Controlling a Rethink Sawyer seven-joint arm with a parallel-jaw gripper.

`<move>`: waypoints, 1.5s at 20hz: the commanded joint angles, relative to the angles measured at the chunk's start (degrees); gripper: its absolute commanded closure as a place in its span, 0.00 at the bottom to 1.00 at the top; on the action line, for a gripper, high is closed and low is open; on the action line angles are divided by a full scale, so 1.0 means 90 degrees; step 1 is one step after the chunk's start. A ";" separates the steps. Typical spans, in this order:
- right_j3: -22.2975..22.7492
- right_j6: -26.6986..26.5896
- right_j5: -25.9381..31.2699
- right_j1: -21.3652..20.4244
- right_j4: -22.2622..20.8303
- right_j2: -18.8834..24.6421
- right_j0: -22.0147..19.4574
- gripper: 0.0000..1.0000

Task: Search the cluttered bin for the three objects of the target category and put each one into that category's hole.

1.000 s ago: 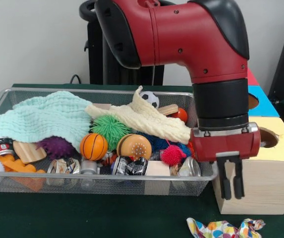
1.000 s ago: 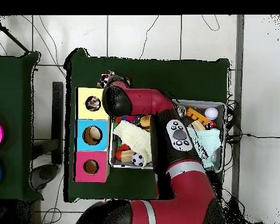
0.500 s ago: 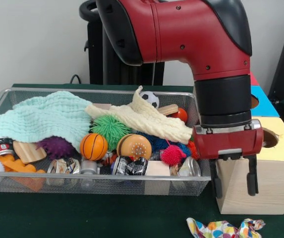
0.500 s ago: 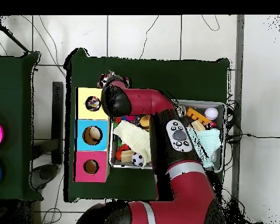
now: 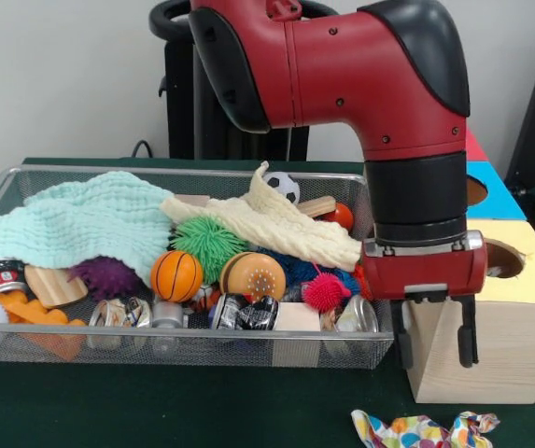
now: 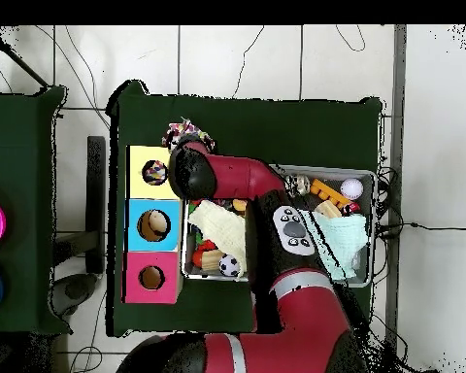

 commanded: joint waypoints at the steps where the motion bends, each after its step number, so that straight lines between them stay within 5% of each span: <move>1: 0.0828 0.2662 -0.0618 0.0240 0.1073 -0.0564 0.0252 0.00; 9: 0.1088 0.3028 -0.0817 -0.0047 0.2094 -0.1071 0.0619 0.00; 18: 0.2224 0.3573 -0.1752 -0.0672 0.1989 -0.0972 -0.0243 0.00; 25: 0.2065 0.3467 -0.2190 -0.0456 0.1840 -0.0704 -0.0932 0.00; 30: 0.1669 0.3405 -0.2657 0.0035 0.2105 -0.0912 -0.0872 0.00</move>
